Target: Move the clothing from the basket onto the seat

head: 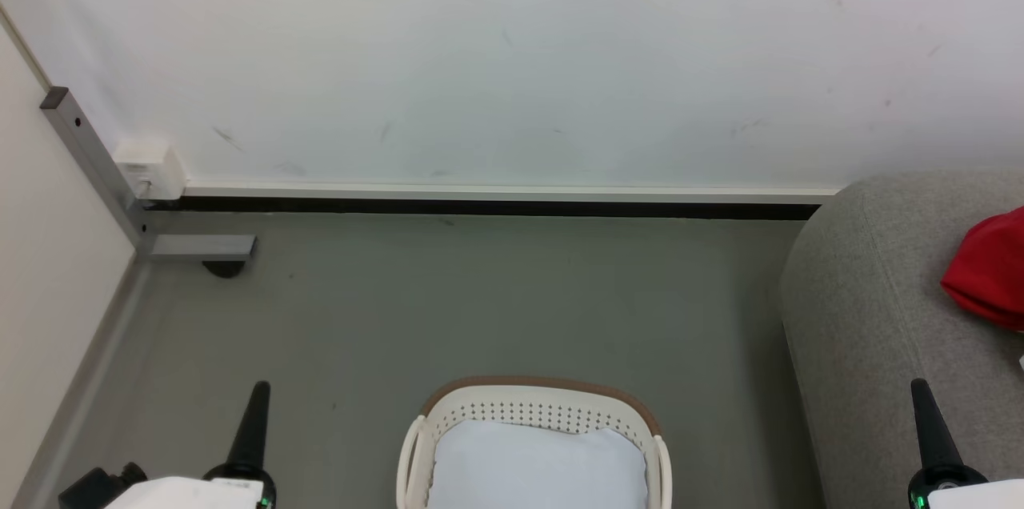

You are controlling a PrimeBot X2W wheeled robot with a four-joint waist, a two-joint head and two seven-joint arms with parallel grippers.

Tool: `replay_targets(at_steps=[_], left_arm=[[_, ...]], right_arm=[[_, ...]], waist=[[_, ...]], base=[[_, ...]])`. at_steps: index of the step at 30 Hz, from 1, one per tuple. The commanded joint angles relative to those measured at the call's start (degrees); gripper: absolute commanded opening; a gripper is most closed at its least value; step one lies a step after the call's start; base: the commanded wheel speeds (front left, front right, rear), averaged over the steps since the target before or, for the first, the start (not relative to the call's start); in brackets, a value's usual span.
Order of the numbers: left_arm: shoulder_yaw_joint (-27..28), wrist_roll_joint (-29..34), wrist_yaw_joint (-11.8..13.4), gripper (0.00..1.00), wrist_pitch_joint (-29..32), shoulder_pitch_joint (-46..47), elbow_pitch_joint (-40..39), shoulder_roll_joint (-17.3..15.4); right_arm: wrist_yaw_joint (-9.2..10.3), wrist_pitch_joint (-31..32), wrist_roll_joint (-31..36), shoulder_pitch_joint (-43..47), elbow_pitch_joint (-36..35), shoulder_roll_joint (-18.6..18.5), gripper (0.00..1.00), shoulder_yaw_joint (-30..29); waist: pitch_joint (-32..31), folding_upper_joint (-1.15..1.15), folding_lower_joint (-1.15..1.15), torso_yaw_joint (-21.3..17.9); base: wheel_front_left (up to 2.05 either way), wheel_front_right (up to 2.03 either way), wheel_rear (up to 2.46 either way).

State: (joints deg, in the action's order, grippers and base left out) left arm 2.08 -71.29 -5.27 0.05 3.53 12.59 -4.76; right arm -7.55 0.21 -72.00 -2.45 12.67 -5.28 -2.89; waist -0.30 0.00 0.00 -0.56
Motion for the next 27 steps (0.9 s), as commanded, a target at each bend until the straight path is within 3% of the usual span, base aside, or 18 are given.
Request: replay_targets(at_steps=[1,27], left_arm=[[0.63,-1.55,-0.33,0.0,0.6,1.1,-0.16,-0.13],[2.86,-12.5,-1.44,0.0,4.07,2.19,0.77,1.04]], right_arm=[[0.06,0.39,-1.47,-1.45,-0.27,0.01,0.0,-0.52],[0.09,3.72,-12.3,-2.86,0.72,1.15,0.0,-2.21]], waist=[[0.01,0.0,0.0,0.02],[0.25,0.0,0.0,0.29]], base=[[0.0,0.0,0.0],[0.0,0.0,0.0]])
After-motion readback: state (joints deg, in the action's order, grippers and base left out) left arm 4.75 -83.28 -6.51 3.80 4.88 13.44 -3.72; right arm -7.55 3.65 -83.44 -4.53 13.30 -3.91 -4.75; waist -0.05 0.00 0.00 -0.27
